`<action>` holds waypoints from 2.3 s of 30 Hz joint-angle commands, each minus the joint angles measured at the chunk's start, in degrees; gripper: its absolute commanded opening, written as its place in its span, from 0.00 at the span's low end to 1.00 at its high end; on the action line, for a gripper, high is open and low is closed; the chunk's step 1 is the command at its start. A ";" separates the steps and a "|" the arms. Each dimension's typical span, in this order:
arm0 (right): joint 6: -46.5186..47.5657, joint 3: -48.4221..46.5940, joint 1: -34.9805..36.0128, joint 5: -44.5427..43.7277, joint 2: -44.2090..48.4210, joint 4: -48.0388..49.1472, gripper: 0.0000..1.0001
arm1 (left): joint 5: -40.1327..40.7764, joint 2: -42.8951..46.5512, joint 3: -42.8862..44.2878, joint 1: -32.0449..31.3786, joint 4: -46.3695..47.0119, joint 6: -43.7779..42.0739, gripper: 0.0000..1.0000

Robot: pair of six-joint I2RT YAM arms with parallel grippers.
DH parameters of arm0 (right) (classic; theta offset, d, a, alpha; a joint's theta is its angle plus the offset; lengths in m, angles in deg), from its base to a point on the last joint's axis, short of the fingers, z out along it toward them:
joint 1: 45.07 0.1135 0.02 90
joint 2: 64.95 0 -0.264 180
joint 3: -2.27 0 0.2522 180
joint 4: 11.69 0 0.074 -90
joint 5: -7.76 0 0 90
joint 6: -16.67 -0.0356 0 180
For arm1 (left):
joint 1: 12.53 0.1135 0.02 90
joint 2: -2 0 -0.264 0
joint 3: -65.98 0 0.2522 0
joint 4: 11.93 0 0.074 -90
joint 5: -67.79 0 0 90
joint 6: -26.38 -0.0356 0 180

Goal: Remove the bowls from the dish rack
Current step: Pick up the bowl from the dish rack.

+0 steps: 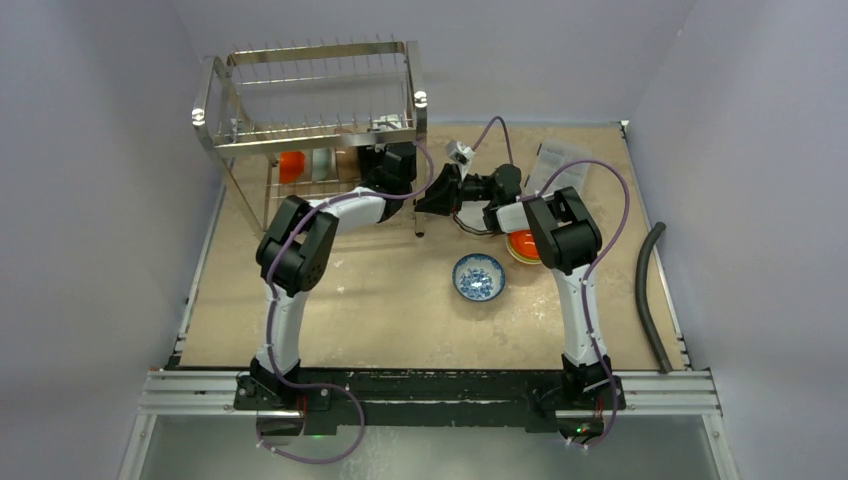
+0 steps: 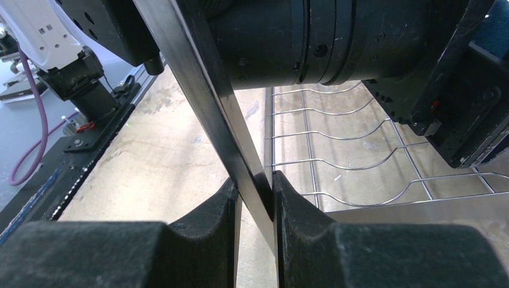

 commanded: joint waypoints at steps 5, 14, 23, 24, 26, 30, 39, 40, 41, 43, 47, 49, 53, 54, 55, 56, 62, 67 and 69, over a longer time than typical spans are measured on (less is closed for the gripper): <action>-4.61 0.29 5.31 3.26 1.85 29.10 0.00 | -8.71 1.51 -0.76 0.66 -7.09 3.24 0.54; -4.63 0.29 5.31 3.13 1.85 29.09 0.00 | -15.23 5.91 -3.80 1.76 -4.30 4.56 0.45; -4.44 0.56 5.31 3.08 2.12 29.09 0.00 | -19.43 8.54 -5.66 2.02 -2.17 4.49 0.35; -4.44 0.56 5.31 3.08 2.05 29.14 0.00 | -19.99 9.04 -6.02 2.12 -1.82 4.65 0.34; -4.40 0.56 5.31 3.00 2.03 29.09 0.00 | -21.26 10.12 -6.80 2.43 -1.16 5.15 0.33; -4.35 0.64 5.31 3.00 1.94 29.09 0.00 | -23.62 12.30 -8.40 3.29 0.33 6.30 0.33; -4.28 0.64 5.31 3.00 1.94 29.14 0.00 | -26.00 15.90 -11.98 4.33 3.62 7.61 0.33; -4.33 0.64 5.31 3.00 1.94 29.10 0.00 | -25.74 15.88 -12.07 4.40 3.63 7.53 0.34; -4.28 0.64 5.31 3.00 1.94 29.09 0.00 | -25.60 15.79 -12.09 4.36 3.63 7.46 0.35; -4.27 0.64 5.31 3.00 1.94 29.09 0.00 | -25.57 15.34 -11.99 4.41 3.35 7.34 0.38; -4.31 0.64 5.31 3.00 1.94 29.09 0.00 | -25.56 15.16 -12.46 4.50 3.50 7.44 0.39; -4.31 0.64 5.31 3.00 1.94 29.09 0.00 | -25.68 15.80 -13.59 4.68 4.49 7.51 0.38; -4.26 0.60 5.31 3.08 1.94 29.09 0.00 | -27.87 16.62 -15.35 5.69 6.50 7.17 0.37; -4.34 0.56 5.31 3.08 1.88 29.10 0.00 | -28.97 16.49 -15.52 6.00 6.99 6.72 0.37; -4.35 0.56 5.31 3.08 1.86 29.09 0.00 | -29.86 16.39 -15.61 6.15 7.31 6.05 0.37; -4.44 0.56 5.31 3.08 1.86 29.10 0.00 | -30.63 16.26 -15.50 6.24 7.46 5.13 0.37; -4.45 0.56 5.31 3.17 1.95 29.09 0.00 | -32.97 14.76 -14.96 6.27 8.19 -3.33 0.37; -4.54 0.47 5.31 3.17 1.77 29.12 0.00 | -37.93 12.61 -13.65 6.76 7.78 -9.12 0.36; -4.53 0.47 5.31 3.17 1.74 29.11 0.00 | -40.93 11.58 -12.58 7.19 7.25 -10.71 0.36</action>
